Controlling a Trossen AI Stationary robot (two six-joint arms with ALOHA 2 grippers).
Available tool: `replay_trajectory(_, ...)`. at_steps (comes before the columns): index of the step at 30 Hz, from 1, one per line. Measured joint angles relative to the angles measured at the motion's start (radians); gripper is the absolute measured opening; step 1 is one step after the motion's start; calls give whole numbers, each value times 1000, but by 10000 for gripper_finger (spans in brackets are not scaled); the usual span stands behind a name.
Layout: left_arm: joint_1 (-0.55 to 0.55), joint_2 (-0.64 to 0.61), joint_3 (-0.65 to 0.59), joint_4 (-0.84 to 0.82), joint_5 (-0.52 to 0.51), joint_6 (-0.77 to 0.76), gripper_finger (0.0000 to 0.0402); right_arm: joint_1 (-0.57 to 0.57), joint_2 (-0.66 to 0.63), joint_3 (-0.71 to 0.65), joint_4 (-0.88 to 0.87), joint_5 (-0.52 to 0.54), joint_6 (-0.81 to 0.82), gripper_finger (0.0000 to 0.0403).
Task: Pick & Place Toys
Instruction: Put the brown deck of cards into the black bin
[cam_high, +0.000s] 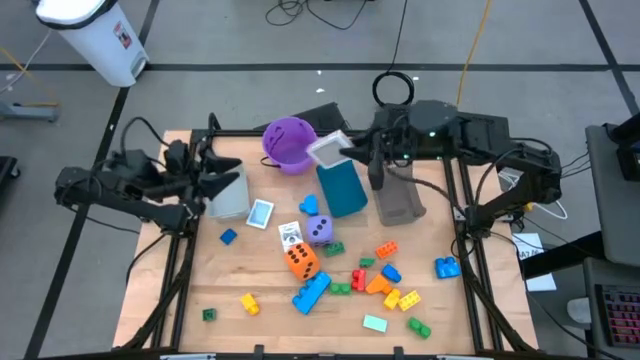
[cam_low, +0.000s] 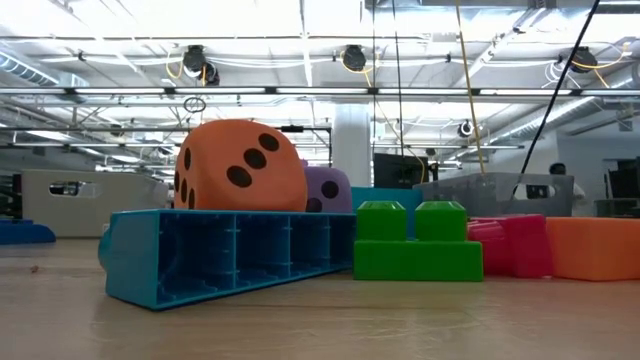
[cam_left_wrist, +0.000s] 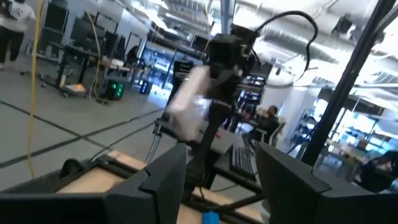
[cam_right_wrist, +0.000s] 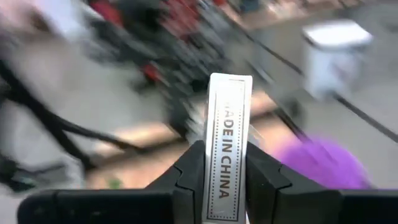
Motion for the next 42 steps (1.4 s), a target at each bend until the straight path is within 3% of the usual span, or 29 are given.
replay_trajectory(6, 0, 27, 0, -56, 56, -47, 198, 0, -9, -11, -367, 229, 223, 70)
replay_trajectory(9, 0, 41, 0, -88, 93, -81, 193, 3, -8, -53, -478, 262, 329, 70)
replay_trajectory(15, -1, 86, 0, -128, 160, -133, 192, -2, -47, -213, -496, 280, 438, 68)
replay_trajectory(21, -1, 142, -1, -128, 172, -150, 191, -43, -169, -435, -454, 280, 515, 73)
replay_trajectory(30, 16, 249, -1, -12, 93, -147, 199, -128, -371, -791, -259, 276, 538, 72)
replay_trajectory(37, 65, 309, -1, 80, 123, -152, 200, -240, -413, -1023, -21, 149, 523, 67)
replay_trajectory(42, 91, 312, -1, 97, 155, -165, 200, -306, -412, -1117, 93, 119, 524, 72)
